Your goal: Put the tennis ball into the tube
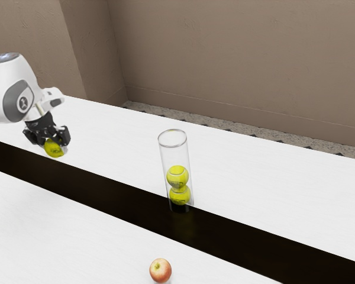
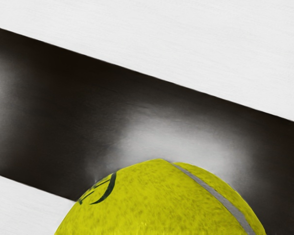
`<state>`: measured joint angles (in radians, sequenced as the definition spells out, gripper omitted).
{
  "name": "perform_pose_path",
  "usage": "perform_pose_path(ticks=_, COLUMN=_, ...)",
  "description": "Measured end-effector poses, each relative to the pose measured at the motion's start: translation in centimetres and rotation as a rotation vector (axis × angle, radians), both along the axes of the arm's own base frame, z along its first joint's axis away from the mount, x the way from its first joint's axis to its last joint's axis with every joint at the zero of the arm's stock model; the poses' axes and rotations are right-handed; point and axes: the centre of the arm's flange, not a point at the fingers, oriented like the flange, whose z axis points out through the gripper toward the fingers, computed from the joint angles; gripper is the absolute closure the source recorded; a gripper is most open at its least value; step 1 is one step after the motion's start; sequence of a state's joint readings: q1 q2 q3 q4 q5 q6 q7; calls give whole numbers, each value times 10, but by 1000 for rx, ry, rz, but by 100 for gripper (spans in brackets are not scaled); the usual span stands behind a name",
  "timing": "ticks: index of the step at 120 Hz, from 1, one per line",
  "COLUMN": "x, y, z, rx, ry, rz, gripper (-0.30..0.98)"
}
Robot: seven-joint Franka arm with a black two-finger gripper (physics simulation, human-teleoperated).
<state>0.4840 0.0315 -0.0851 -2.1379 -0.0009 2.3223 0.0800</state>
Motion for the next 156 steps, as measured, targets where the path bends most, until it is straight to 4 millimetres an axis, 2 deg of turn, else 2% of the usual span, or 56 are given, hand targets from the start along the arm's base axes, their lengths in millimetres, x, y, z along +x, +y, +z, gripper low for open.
perform_pose_path(ticks=12, x=8, y=-52, z=37, rx=8, ry=-47, rz=-70, gripper=52)
perform_pose_path(ticks=30, x=17, y=-121, z=72, rx=11, ry=-87, rz=-163, gripper=49)
perform_pose_path(ticks=41, x=25, y=-155, z=97, rx=10, ry=-107, rz=-206, gripper=47)
perform_pose_path(ticks=56, x=42, y=-195, z=121, rx=0, ry=-121, rz=-262, gripper=44)
perform_pose_path(ticks=71, x=56, y=-242, z=140, rx=9, ry=-97, rz=-334, gripper=42)
perform_pose_path(ticks=81, x=62, y=-278, z=146, rx=23, ry=-71, rz=-385, gripper=42)
perform_pose_path(ticks=98, x=74, y=-334, z=141, rx=35, ry=-27, rz=-451, gripper=42)
perform_pose_path(ticks=106, x=82, y=-344, z=137, rx=43, ry=-15, rz=-456, gripper=42)
perform_pose_path(ticks=123, x=98, y=-338, z=123, rx=51, ry=11, rz=-418, gripper=40)
perform_pose_path(ticks=142, x=102, y=-361, z=118, rx=49, ry=18, rz=-427, gripper=40)
perform_pose_path(ticks=156, x=104, y=-375, z=118, rx=44, ry=15, rz=-434, gripper=33)
